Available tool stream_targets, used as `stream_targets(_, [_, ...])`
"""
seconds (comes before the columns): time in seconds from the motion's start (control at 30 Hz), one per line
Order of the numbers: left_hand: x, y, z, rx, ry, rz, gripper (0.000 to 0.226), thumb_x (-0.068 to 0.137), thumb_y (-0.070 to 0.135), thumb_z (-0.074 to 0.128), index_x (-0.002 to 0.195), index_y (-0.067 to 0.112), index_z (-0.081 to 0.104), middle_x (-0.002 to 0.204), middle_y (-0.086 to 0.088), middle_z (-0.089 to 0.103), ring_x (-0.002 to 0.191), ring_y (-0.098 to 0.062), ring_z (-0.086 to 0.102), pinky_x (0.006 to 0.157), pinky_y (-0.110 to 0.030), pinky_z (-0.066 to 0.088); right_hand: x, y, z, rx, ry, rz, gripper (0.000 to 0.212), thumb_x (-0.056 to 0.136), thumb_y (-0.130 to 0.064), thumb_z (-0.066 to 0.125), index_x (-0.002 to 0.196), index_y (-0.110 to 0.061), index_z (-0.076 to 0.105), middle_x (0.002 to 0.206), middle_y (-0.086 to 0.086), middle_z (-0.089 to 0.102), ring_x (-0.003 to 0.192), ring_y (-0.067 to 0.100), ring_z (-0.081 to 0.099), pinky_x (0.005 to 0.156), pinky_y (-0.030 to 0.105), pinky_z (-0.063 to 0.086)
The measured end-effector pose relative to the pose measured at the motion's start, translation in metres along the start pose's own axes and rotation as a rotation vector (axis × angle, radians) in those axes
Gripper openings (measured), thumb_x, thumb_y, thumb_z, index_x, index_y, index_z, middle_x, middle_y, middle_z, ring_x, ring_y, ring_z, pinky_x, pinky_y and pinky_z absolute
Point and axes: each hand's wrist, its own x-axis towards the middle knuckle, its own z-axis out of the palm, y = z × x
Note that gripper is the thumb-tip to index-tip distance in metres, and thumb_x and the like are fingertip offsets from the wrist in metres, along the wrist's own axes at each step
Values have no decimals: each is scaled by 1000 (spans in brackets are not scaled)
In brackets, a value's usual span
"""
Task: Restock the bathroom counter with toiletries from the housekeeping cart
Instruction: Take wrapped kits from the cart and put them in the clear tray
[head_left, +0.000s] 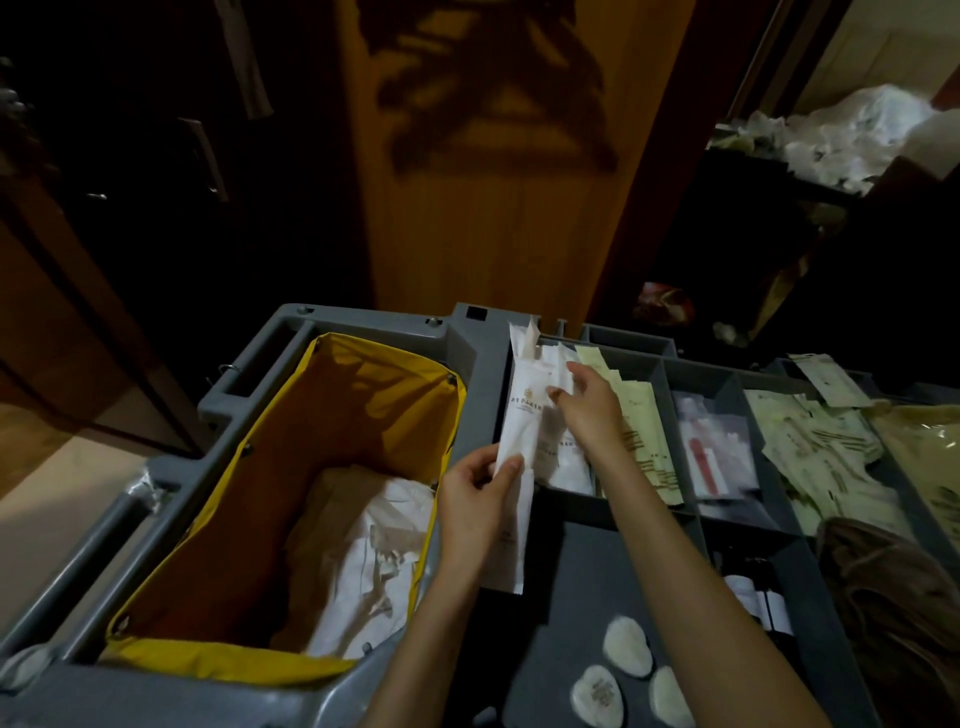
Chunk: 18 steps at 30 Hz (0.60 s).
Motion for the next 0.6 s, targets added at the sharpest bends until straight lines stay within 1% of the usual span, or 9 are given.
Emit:
stream_targets(0.13, [1,-2,-1,4,10,12,13,88,8,66,90,20,71,82,0,74,75,-7,69,66,-19,53,-4,-5,14,-239,-45,11,59,96,-24,54,149,-18,30,155,9,30,139,31,34,111,47,34])
stream_targets(0.2, [1,-3,-1,8,23,7,11,88,9,66,93,18,70,84,-2,74,76,-9,69,68,-21,54,-6,-6,20,-318,-36,-5,60,98,-22,51,151,-15,24,156,12,26,142,32,27,111,45,31])
stream_targets(0.27, [2,-4,-2,9,39,7,10,88,10,67,96,15,71,86,-6,74,79,-13,69,72,-26,56,-9,-9,22,-380,-9,-1,60,99,-22,49,151,-15,21,155,13,29,140,32,29,110,45,32])
stream_targets(0.33, [3,-5,-3,8,52,6,10,88,11,67,96,14,71,87,-5,74,83,-18,70,75,-32,56,-11,-9,22,-399,42,-6,57,99,-23,50,150,-18,25,148,12,40,133,33,40,101,45,40])
stream_targets(0.4, [3,-4,-2,-6,61,0,10,88,11,67,91,20,70,84,-1,74,81,-15,70,74,-30,56,-16,-6,19,-371,81,-22,53,97,-26,52,146,-24,33,138,9,51,122,33,51,92,46,47])
stream_targets(0.43, [4,-3,-3,-13,65,-2,12,88,10,67,89,22,70,83,0,74,80,-14,70,74,-30,56,-19,-4,17,-340,88,-36,50,96,-28,53,143,-27,37,132,8,56,116,32,56,90,47,50])
stream_targets(0.5, [4,-4,-3,-17,67,-3,10,88,11,67,91,20,71,84,-2,74,82,-18,70,75,-33,56,-28,2,11,-268,64,-78,45,96,-30,52,140,-25,42,125,7,61,110,31,60,90,45,51])
stream_targets(0.57, [3,-4,-3,-29,64,-8,10,88,10,66,93,17,71,85,-4,74,83,-20,70,75,-34,56,-39,8,2,-248,18,-117,42,100,-27,46,141,-20,44,130,7,60,114,29,58,94,38,47])
stream_targets(0.6, [3,-4,-3,-37,65,-10,10,88,9,66,94,16,71,85,-4,74,82,-19,70,75,-33,55,-43,12,-3,-262,-6,-166,40,102,-22,42,142,-20,45,134,7,58,116,27,57,95,36,45])
